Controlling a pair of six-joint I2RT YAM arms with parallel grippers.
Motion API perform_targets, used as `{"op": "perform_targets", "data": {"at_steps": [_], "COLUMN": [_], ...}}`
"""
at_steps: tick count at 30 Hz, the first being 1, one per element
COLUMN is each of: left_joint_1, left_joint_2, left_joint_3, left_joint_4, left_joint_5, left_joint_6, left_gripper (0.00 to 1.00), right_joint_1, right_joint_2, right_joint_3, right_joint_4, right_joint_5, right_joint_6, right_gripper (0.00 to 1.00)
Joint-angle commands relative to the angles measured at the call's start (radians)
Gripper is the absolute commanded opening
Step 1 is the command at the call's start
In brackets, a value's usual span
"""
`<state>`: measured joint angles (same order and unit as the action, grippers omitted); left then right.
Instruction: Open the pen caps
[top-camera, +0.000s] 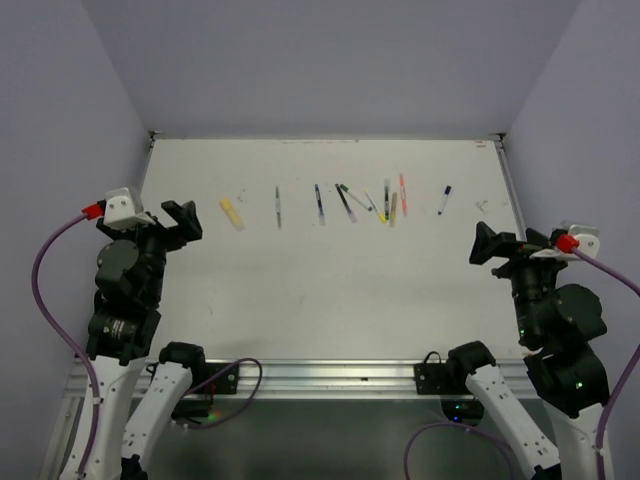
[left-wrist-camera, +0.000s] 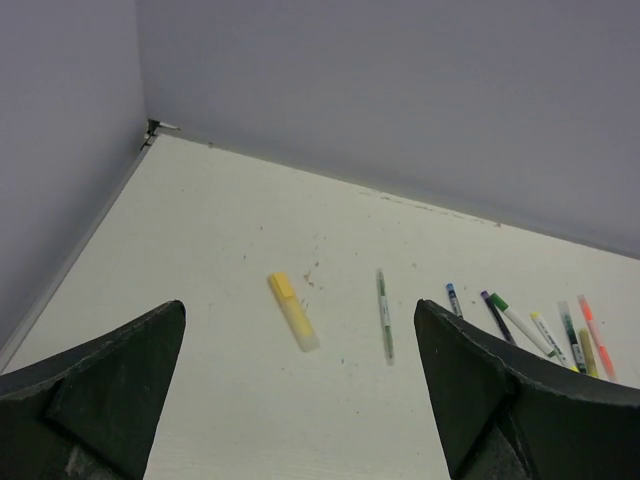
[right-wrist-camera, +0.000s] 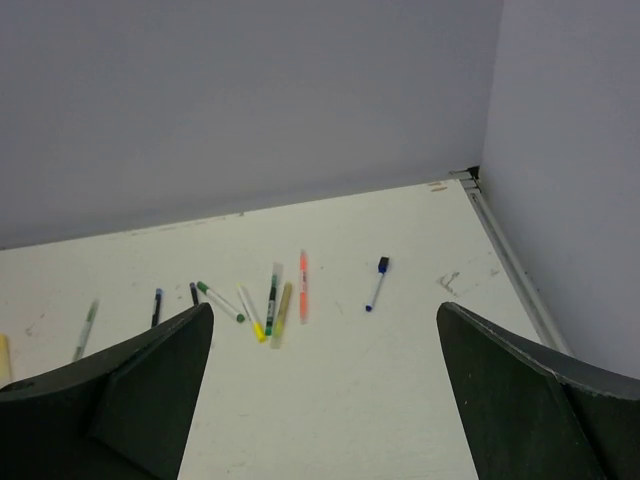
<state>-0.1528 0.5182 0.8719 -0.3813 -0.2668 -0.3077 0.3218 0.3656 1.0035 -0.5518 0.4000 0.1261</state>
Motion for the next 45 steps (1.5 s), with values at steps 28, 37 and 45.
{"op": "perform_targets", "data": {"at_steps": [28,37,45], "left_joint_1": [-0.004,-0.001,-0.001], "left_joint_2": [0.290,0.318,0.325], "left_joint_3": [-0.132,-0.142,-0.145], "left_joint_4": [0.163,0.157,0.154], "left_joint_5": [0.153,0.176,0.181], "left_joint_6": [-0.030,-0.011,-0.008], "left_gripper": [1.00,1.00,1.00], "right_joint_1": [-0.131,-0.288,-0.319], "right_joint_2": [1.229,1.550,1.708], "right_joint_3": [0.444,0.599,0.679], "right_joint_4": [-0.102,-0.091,-0.102], "right_joint_5": [-0.007,-0.079,-0.093], "right_joint_6": [0.362,0.409,0.409], "right_gripper": [0.93,0.68,0.51]}}
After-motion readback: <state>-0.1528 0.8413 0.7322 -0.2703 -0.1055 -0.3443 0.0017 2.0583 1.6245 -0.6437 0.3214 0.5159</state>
